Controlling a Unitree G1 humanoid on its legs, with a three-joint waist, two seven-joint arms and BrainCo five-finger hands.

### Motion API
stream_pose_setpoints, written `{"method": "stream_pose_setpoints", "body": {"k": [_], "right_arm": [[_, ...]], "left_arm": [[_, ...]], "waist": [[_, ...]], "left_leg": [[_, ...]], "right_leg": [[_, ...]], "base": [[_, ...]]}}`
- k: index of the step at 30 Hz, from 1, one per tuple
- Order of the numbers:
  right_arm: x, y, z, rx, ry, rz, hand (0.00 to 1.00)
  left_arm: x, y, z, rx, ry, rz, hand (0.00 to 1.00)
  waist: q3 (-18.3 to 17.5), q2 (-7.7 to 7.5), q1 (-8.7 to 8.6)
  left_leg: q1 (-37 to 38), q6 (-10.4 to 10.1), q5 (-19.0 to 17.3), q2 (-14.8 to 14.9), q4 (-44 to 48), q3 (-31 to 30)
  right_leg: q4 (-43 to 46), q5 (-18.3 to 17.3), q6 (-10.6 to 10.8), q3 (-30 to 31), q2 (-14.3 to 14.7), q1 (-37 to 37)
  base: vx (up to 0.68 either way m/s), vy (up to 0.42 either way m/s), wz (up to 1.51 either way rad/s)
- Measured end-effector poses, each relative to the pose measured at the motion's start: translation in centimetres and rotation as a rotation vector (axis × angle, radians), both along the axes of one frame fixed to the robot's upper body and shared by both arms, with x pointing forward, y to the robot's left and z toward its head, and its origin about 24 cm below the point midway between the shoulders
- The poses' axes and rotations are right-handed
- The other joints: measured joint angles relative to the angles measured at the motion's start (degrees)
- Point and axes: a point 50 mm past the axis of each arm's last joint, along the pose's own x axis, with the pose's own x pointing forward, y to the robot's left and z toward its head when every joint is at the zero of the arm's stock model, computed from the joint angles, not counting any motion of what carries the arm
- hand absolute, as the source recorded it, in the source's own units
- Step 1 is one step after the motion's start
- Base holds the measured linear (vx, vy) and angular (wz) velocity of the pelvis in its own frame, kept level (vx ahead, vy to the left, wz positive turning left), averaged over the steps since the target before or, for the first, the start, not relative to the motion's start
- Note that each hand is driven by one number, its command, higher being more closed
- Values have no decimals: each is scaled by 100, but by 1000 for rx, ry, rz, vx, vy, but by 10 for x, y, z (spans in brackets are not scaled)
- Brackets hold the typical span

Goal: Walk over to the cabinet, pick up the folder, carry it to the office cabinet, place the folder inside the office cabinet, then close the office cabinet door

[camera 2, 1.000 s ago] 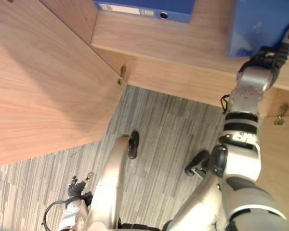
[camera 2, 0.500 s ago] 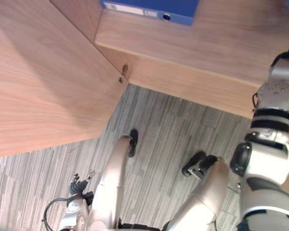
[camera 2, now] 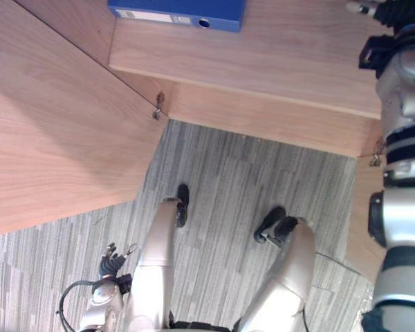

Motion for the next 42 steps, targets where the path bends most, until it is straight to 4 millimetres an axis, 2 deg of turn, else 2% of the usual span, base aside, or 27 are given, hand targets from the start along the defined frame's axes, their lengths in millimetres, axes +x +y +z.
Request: {"method": "stream_pose_setpoints", "body": {"k": [2, 5, 11, 15, 19, 23, 26, 33, 37, 40, 42], "right_arm": [[6, 4, -10, -177, 105, -37, 0], [10, 4, -20, -321, 198, -73, 0], [12, 4, -36, -430, 276, -53, 0], [10, 8, -46, -605, 330, -44, 0], [5, 18, -57, -737, 341, -6, 0], [4, 29, -66, -797, 364, 61, 0], [5, 39, -73, -866, 390, 105, 0], [8, 60, -91, -1016, 425, 146, 0], [12, 80, -130, -1031, 497, 231, 0], [6, 94, -190, -1005, 617, 347, 0], [-13, 109, -256, -966, 766, 483, 0]], "left_arm": [[4, 1, 5, 35, -17, -55, 0], [7, 1, 9, 68, -27, -105, 0], [9, 4, 11, 105, -24, -170, 0], [9, 5, 11, 109, -26, -164, 0], [11, 8, 15, 120, -38, -166, 0], [14, 9, 20, 132, -66, -185, 0], [15, 10, 21, 135, -73, -209, 0], [19, 10, 22, 135, -82, -208, 0], [19, 10, 19, 131, -65, -206, 0], [19, 7, 17, 139, -53, -222, 0], [20, 2, 14, 142, -36, -248, 0]], "waist": [[15, -7, 5], [29, -14, 9], [47, -27, -76], [56, -39, 3], [93, -101, -18], [137, -193, -42], [134, -268, 9], [122, -362, -15], [118, -438, -12], [85, -522, 7], [33, -612, 22]], "left_leg": [[82, -14, 59, 100, -155, 52], [171, -3, 101, 251, -317, 164], [328, 92, 184, 483, -659, 423], [521, 213, 219, 700, -1042, 651], [746, 238, 269, 745, -1318, 863], [1012, 245, 265, 818, -1552, 1022], [1261, 235, 271, 893, -1769, 1185], [1676, 187, 303, 970, -2115, 1321], [2172, 172, 309, 1047, -2286, 1407], [2727, 170, 307, 1097, -2379, 1488], [3192, 165, 266, 1110, -2474, 1522]], "right_leg": [[-169, 88, -29, -18, 113, 34], [-414, 237, -59, -17, 277, 49], [-1058, 609, -11, 4, 554, 111], [-1829, 991, -51, -68, 859, 346], [-2279, 1256, -58, -114, 895, 545], [-2599, 1357, -36, -140, 992, 750], [-2821, 1431, -34, -162, 1059, 888], [-3106, 1478, -41, -337, 1119, 1215], [-3265, 1481, -44, -531, 1161, 1724], [-3349, 1481, -46, -739, 1153, 2304], [-3486, 1475, -44, -873, 1164, 2816]], "base": [[60, -17, -22], [66, 8, -28], [54, 72, -30], [47, 136, -38], [74, 152, -18], [96, 110, -16], [100, 75, -24], [114, 58, -9], [131, 56, -5], [119, 64, 0], [83, 91, 7]]}}
